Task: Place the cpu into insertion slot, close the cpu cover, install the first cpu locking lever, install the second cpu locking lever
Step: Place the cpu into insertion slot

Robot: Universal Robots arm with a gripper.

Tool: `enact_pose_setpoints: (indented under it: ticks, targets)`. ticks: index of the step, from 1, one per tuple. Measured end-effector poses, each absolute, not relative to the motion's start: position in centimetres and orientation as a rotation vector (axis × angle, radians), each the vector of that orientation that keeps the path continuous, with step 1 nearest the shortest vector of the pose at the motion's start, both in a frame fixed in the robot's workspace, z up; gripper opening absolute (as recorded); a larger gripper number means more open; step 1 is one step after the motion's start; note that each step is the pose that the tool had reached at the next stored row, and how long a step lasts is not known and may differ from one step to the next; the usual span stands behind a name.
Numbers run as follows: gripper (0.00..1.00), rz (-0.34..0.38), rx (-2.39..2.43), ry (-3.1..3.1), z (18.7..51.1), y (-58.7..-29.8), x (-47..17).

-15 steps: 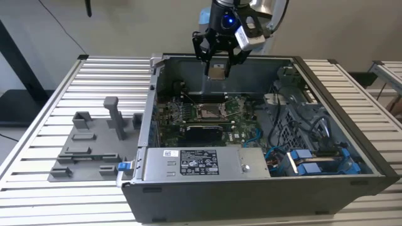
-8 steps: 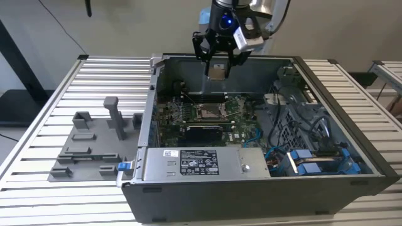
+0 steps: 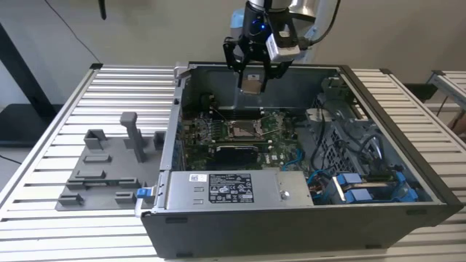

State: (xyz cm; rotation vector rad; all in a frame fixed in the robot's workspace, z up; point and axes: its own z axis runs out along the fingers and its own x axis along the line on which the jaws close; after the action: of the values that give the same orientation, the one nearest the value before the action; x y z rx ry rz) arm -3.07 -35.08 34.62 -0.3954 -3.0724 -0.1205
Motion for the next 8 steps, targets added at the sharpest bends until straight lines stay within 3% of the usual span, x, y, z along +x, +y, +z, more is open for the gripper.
enact_pose_setpoints:
  ticks: [8]
  targets:
    - [0.55, -0.123, -0.537, -3.054, 34.35, -35.08, -3.08]
